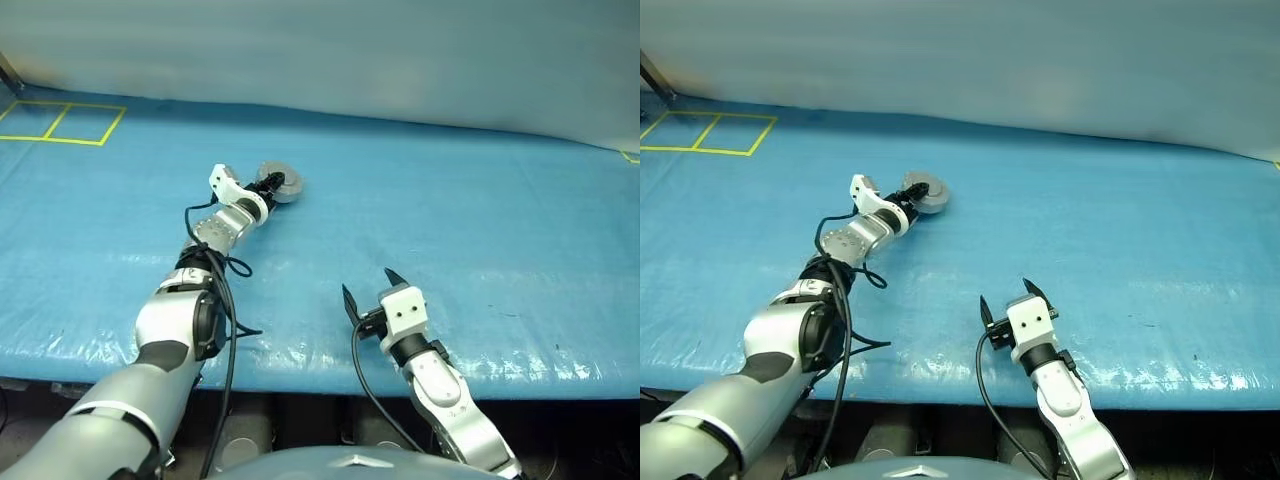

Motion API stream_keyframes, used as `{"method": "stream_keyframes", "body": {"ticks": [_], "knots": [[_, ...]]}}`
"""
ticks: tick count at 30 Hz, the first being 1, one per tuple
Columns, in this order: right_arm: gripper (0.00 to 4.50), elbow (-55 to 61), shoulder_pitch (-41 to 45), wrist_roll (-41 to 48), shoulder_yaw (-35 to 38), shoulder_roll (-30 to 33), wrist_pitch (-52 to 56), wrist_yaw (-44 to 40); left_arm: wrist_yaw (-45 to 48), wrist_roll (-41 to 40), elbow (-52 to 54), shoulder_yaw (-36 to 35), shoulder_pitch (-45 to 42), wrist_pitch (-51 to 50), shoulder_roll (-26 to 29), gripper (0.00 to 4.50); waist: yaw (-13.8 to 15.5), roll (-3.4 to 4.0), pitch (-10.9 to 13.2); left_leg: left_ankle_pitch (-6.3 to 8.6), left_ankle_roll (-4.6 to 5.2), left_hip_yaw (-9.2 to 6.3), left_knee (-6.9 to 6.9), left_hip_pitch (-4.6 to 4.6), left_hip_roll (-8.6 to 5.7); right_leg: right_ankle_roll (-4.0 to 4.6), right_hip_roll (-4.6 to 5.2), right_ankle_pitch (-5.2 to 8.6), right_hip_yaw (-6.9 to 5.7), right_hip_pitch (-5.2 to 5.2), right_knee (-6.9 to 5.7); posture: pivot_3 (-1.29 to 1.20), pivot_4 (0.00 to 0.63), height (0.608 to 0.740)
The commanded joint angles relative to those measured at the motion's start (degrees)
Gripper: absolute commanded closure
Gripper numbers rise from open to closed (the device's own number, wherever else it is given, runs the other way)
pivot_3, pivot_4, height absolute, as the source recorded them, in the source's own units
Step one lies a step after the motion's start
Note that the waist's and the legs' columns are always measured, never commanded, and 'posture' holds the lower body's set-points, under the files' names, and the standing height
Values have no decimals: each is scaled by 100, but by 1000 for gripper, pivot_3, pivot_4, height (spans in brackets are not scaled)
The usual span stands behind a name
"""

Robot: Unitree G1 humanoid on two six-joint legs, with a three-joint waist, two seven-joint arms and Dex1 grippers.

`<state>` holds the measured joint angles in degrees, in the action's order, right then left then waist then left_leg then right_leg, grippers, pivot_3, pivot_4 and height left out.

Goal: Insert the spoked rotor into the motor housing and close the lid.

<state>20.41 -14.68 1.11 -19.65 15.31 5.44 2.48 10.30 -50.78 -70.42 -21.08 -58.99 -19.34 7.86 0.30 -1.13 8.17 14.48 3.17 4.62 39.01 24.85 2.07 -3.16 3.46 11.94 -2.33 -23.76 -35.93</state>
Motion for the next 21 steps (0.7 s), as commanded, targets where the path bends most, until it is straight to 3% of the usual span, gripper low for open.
{"method": "stream_keyframes", "body": {"ticks": [1,2,3,7,8,11,17,21], "knots": [[0,116,-64,-123,159,-145,-93,-54,-32,320,-137,-243,-411,157,-33,2095,-7,-1,1,0,0,-2,1,-1,1,0,0,0,-2,2,-1,0,150,740],[0,132,-97,-93,201,-204,-48,-71,-24,396,-146,-279,-445,153,-46,2095,-7,-1,1,0,0,-1,2,-3,1,0,1,0,-2,4,-2,0,150,740],[0,143,-117,-88,235,-241,8,-97,-22,472,-132,-309,-450,118,-52,1372,-8,-2,1,0,0,-1,2,-5,0,0,2,0,-2,6,-3,0,150,740],[0,155,-111,-179,265,-278,174,-295,-224,721,48,-400,-300,-263,11,141,-21,-2,1,0,0,0,6,-12,1,-3,5,-3,1,12,-5,0,150,740],[0,162,-92,-177,259,-278,200,-362,-241,786,199,-363,-195,-506,51,33,-21,-2,1,0,0,0,6,-14,2,-3,6,-3,2,13,-6,0,150,740],[0,201,-36,-84,253,-329,306,-564,-241,828,1087,-280,361,-1285,132,33,-82,1,-1,0,0,-2,5,-21,7,-3,6,-3,4,16,-13,0,150,740],[0,260,34,390,235,-377,576,-1233,-310,639,4637,189,2648,-3177,362,33,-188,5,-6,1,-10,13,5,-56,45,22,8,10,17,21,-57,0,150,740],[0,213,134,868,549,-609,541,-1424,711,1224,7218,1218,4542,-2614,1072,33,-231,12,-10,18,-33,34,-10,-127,58,94,19,55,25,47,-105,0,150,740]]}}
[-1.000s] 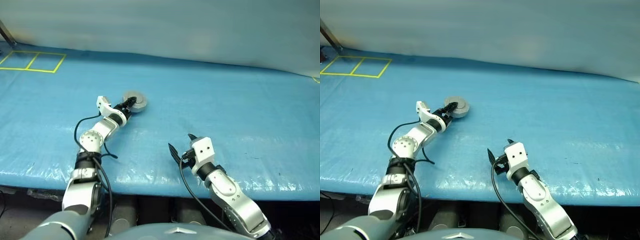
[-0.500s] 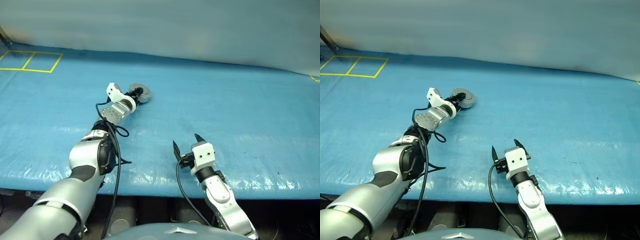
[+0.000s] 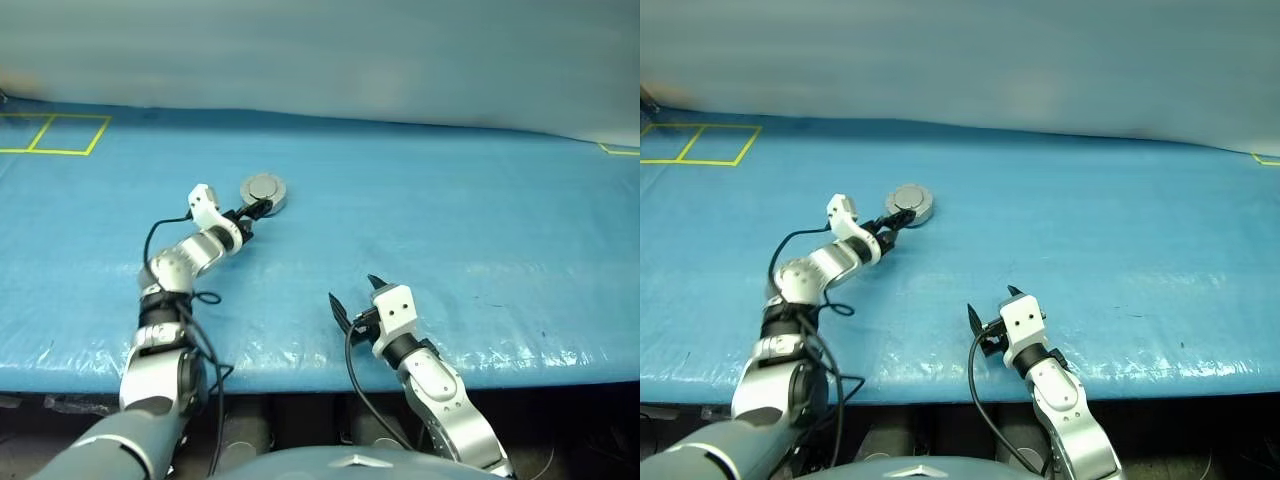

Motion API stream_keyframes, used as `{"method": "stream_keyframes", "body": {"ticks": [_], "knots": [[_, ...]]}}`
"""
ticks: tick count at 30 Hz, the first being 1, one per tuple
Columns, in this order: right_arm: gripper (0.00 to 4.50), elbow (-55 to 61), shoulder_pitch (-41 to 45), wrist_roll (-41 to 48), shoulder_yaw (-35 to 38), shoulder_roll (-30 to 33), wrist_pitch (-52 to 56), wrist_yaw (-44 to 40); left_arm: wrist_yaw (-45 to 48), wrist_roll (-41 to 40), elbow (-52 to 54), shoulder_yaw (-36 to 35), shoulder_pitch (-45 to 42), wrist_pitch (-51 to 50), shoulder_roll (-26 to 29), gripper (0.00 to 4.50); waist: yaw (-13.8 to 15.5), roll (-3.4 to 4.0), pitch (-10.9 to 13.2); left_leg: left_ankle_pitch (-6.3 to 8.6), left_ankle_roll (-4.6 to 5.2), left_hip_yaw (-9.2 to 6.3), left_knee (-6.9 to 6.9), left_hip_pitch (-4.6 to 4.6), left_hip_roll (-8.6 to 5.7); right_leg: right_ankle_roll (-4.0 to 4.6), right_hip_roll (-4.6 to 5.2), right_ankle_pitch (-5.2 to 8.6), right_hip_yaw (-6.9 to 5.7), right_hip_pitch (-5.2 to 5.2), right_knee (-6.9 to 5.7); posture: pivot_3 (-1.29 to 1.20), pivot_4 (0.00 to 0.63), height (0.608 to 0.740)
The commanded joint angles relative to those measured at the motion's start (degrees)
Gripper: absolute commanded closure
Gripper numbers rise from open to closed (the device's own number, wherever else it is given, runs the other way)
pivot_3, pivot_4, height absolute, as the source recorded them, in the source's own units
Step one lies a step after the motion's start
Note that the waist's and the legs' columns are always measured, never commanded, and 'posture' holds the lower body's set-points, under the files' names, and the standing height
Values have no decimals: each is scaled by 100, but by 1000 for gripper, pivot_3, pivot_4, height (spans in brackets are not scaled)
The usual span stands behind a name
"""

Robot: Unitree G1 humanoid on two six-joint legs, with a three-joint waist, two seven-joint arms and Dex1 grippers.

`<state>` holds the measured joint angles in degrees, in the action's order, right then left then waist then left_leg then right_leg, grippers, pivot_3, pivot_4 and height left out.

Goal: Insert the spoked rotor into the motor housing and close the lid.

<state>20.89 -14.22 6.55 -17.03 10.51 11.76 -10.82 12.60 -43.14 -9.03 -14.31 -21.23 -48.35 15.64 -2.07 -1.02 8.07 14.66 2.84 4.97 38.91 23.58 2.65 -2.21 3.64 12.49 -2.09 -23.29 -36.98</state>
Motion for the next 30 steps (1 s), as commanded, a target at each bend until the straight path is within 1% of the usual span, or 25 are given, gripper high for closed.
{"method": "stream_keyframes", "body": {"ticks": [1,2,3,4,7,13,15,18,21,23,30], "knots": [[0,133,116,386,376,-183,-188,-111,702,788,1500,774,1169,756,482,33,18,4,0,3,1,-1,-1,-2,4,6,8,2,-1,-5,-4,0,150,740],[0,88,137,423,451,-211,-317,-159,884,1109,1830,965,1534,1226,633,33,28,10,1,3,-10,-4,-4,-2,8,17,23,0,-4,-20,-5,0,150,740],[0,14,160,387,523,-228,-505,-178,1087,1318,2121,1050,1918,1709,696,33,53,17,0,14,-38,-6,-5,-3,13,25,24,-4,-6,-35,-4,0,150,740],[0,-58,183,325,570,-209,-636,-204,1168,1521,2326,1099,2232,2085,733,33,69,21,1,12,-43,-9,-5,-1,16,33,24,-9,-7,-36,-4,0,150,740],[0,-223,231,224,627,-94,-835,-365,984,2218,2592,1106,2963,3236,582,33,146,30,6,7,-47,-10,-5,6,19,40,43,-14,-17,-47,-3,0,150,740],[0,-442,277,-133,543,88,-1057,-484,702,3339,2442,1238,3776,5228,180,33,152,38,8,13,-34,-7,-5,25,12,41,62,-15,-31,-61,4,0,150,740],[0,-458,250,-155,513,76,-1021,-507,786,3399,2290,1253,3888,5675,83,33,153,38,9,17,-25,-3,-6,29,12,39,60,-13,-32,-64,9,0,150,740],[0,-403,198,-142,473,15,-882,-511,1000,3358,2205,1322,3966,5770,110,33,153,38,9,4,5,-2,-7,38,12,37,55,-12,-36,-73,12,0,150,740],[0,-315,157,-76,508,-74,-636,-476,1029,3275,2178,1297,3922,5761,39,33,152,39,9,4,6,0,-7,38,13,30,51,-8,-46,-74,12,0,150,740],[0,-289,144,-128,516,-69,-587,-485,1087,3279,2165,1307,3889,5752,52,33,149,39,10,4,6,2,-6,38,13,9,52,4,-48,-75,11,0,150,740],[0,-233,73,-178,534,-78,-460,-461,1155,3169,2196,1319,3883,5538,9,33,147,40,10,5,8,1,-6,42,15,7,49,5,-48,-80,11,0,150,740]]}}
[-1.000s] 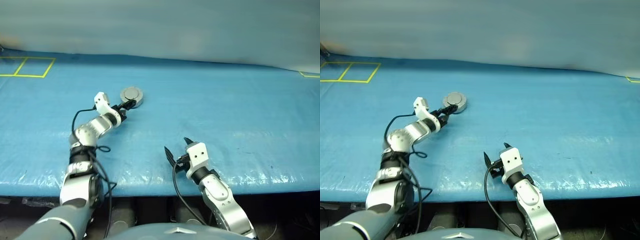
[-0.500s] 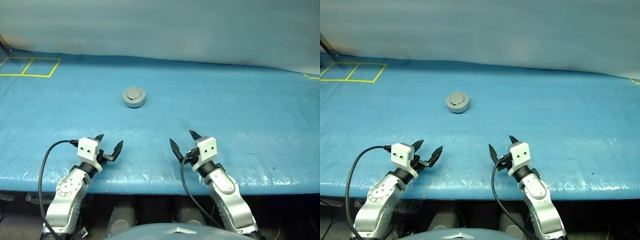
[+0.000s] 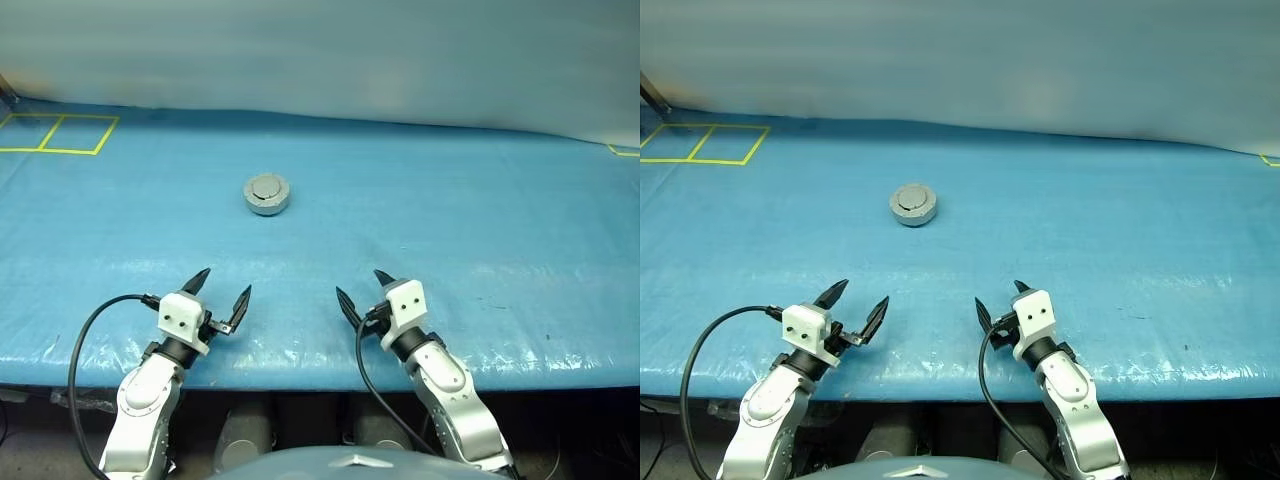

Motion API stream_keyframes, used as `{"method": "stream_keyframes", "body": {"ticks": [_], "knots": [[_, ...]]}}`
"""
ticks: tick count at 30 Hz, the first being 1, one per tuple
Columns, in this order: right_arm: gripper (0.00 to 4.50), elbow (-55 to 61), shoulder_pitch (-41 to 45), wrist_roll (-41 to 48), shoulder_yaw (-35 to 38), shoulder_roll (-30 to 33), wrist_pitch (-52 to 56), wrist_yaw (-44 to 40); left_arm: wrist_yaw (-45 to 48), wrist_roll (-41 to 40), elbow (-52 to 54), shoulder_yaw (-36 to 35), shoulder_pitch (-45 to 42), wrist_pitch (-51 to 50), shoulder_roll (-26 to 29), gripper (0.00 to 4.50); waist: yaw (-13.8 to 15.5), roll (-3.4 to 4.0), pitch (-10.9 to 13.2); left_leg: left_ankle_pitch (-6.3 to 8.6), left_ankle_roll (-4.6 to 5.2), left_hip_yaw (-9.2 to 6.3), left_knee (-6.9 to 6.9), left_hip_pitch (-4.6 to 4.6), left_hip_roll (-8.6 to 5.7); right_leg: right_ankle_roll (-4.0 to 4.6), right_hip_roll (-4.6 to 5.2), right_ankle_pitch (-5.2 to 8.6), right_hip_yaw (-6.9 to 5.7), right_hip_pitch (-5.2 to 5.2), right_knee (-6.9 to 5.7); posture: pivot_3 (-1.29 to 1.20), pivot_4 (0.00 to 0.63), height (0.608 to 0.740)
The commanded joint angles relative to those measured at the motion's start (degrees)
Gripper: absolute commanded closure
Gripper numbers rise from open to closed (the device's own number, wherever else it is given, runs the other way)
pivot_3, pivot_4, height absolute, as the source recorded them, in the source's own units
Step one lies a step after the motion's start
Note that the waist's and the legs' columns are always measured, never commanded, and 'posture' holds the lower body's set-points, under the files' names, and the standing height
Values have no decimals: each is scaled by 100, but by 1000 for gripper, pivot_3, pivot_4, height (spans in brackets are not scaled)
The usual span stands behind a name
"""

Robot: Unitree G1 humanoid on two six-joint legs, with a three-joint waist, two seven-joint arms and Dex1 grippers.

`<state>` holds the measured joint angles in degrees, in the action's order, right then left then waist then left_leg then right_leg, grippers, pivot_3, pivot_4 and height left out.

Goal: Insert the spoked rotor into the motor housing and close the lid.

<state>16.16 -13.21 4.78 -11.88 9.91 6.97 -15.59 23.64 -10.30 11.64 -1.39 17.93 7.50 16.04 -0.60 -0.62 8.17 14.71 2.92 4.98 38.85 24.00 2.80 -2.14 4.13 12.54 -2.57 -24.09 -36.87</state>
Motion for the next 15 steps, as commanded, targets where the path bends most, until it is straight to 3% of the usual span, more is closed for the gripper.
{"method": "stream_keyframes", "body": {"ticks": [1,15], "knots": [[0,238,-33,-6,13,-19,32,18,61,-114,130,28,-42,-60,-36,33,-1,0,0,0,0,0,0,1,0,0,0,0,0,-1,0,0,150,740],[0,211,-34,-65,-86,-62,53,1,201,-92,139,93,-135,-297,-10,33,-1,0,0,0,0,1,0,3,0,-2,-1,1,1,-4,0,0,150,740]]}}
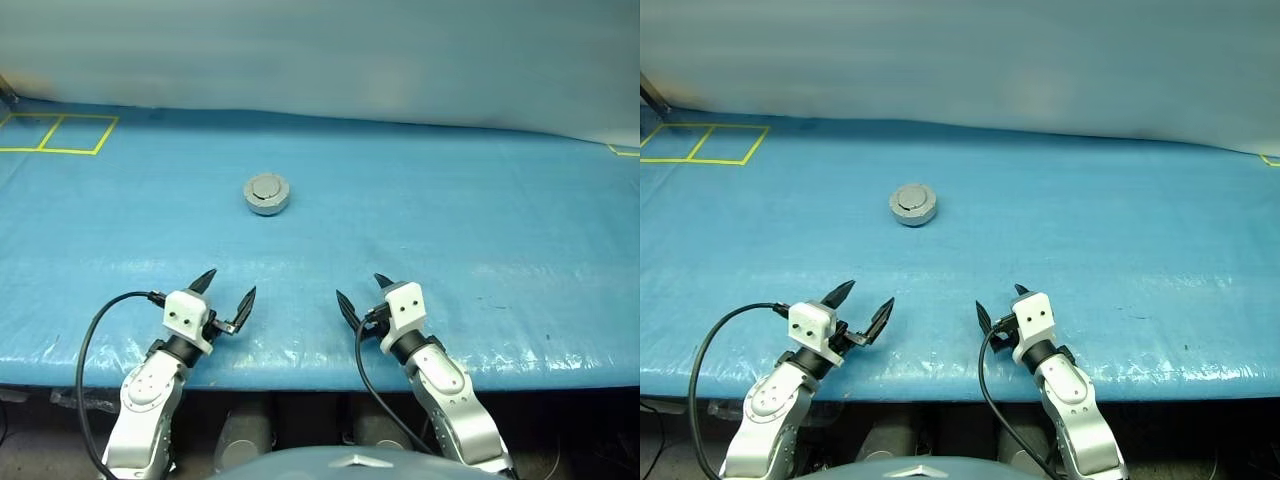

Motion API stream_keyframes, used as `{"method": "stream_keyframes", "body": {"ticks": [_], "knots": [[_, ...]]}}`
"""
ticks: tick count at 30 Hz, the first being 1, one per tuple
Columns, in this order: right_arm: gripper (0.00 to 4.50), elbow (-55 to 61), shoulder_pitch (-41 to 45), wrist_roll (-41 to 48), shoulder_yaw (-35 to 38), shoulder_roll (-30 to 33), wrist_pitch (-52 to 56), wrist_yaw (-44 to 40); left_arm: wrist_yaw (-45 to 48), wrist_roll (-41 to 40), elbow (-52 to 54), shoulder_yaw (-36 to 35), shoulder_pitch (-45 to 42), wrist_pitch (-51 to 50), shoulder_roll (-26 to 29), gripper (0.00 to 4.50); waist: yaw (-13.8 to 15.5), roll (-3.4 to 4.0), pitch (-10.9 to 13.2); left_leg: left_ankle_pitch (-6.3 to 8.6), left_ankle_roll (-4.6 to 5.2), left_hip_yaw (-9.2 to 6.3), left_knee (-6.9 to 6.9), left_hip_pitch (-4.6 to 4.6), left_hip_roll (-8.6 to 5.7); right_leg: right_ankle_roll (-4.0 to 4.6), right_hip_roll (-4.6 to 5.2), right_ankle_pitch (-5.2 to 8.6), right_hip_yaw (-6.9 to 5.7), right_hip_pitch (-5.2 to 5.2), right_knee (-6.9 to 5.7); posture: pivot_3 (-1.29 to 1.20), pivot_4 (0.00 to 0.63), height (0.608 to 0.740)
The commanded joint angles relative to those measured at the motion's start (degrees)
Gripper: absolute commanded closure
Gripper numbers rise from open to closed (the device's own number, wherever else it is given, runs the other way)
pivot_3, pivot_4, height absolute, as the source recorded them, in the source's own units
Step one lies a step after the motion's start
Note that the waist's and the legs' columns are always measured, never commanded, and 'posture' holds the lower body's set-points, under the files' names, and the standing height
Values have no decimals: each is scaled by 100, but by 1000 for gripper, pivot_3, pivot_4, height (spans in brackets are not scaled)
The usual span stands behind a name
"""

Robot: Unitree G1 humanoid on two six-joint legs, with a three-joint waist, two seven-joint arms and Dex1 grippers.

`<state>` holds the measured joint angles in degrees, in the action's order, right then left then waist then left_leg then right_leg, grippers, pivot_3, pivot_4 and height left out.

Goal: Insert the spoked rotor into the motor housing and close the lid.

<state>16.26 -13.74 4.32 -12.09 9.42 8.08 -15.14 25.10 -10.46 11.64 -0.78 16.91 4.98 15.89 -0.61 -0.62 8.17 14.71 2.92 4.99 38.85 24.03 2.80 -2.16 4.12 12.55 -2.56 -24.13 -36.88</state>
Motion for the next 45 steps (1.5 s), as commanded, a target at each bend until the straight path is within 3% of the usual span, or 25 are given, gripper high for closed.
{"method": "stream_keyframes", "body": {"ticks": [1,45], "knots": [[0,197,18,-24,-73,-13,-65,-48,73,-82,138,39,-35,-61,11,33,-2,0,0,0,0,0,0,0,0,0,0,0,0,0,0,0,150,740],[0,207,-29,-60,-176,-22,-65,-200,262,-129,67,86,-71,-78,6,33,0,0,-1,-3,4,1,10,33,5,4,-37,-5,3,-32,-5,0,150,740]]}}
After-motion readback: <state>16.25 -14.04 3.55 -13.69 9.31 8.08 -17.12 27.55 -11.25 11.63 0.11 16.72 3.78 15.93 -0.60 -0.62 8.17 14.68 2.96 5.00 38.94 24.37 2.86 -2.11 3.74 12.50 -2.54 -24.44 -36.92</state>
